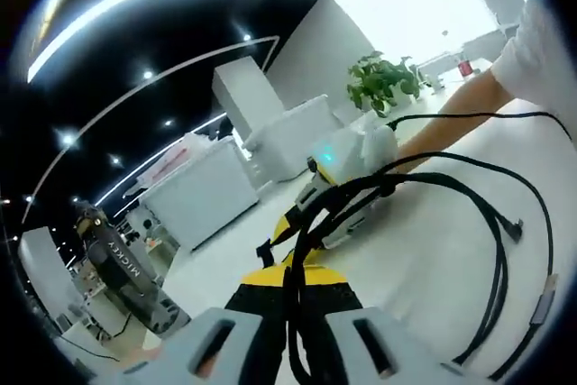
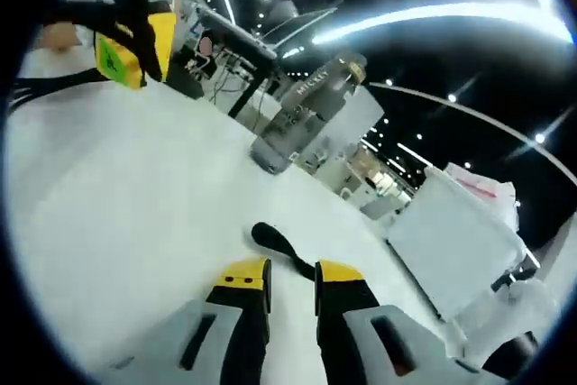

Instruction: Coil the Type-C to USB data cable on the desktop and secure it with Velcro straps.

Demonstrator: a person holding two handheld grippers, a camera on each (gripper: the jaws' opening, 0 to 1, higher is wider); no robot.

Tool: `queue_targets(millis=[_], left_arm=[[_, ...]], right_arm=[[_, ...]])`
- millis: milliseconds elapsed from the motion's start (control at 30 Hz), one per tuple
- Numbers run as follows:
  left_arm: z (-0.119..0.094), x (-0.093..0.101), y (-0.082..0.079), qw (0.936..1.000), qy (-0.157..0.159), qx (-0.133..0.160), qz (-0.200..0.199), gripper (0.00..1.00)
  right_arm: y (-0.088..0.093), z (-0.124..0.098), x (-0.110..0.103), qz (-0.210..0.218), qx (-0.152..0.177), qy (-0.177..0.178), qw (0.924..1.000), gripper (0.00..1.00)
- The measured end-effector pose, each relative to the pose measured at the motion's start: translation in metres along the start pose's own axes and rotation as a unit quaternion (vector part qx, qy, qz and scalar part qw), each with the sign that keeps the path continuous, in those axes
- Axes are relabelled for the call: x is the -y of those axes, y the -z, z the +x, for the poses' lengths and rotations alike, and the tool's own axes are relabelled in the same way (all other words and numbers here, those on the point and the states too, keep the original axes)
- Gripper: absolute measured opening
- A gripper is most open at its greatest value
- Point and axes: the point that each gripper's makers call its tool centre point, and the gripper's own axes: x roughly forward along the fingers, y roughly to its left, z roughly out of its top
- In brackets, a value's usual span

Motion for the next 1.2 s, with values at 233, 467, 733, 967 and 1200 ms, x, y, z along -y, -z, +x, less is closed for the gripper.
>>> queue_targets(millis=[233, 467, 733, 967, 1200], left_arm=[[-0.004, -0.006, -0.004, 0.9998, -0.019, 0.001, -0.009, 0.05], [-0.003, -0.006, -0.008, 0.9997, -0.022, 0.006, -0.009, 0.05], [-0.002, -0.004, -0.007, 0.9994, -0.008, 0.007, -0.033, 0.05], [0.006, 0.019, -0.013, 0.9973, 0.045, 0.013, -0.056, 0.05], [0.010, 0.057, -0.051, 0.9913, 0.090, 0.045, -0.086, 0.05]], right_arm=[[0.004, 0.019, 0.010, -0.033, -0.019, -0.015, 0.9992, 0.16], [-0.001, 0.031, -0.002, -0.117, -0.030, -0.051, 0.9914, 0.02], [-0.003, 0.014, 0.003, -0.031, -0.015, -0.042, 0.9985, 0.00], [-0.008, -0.084, 0.011, 0.029, 0.012, -0.011, 0.9994, 0.00], [-0.008, -0.185, -0.020, 0.018, 0.011, -0.016, 0.9996, 0.01]])
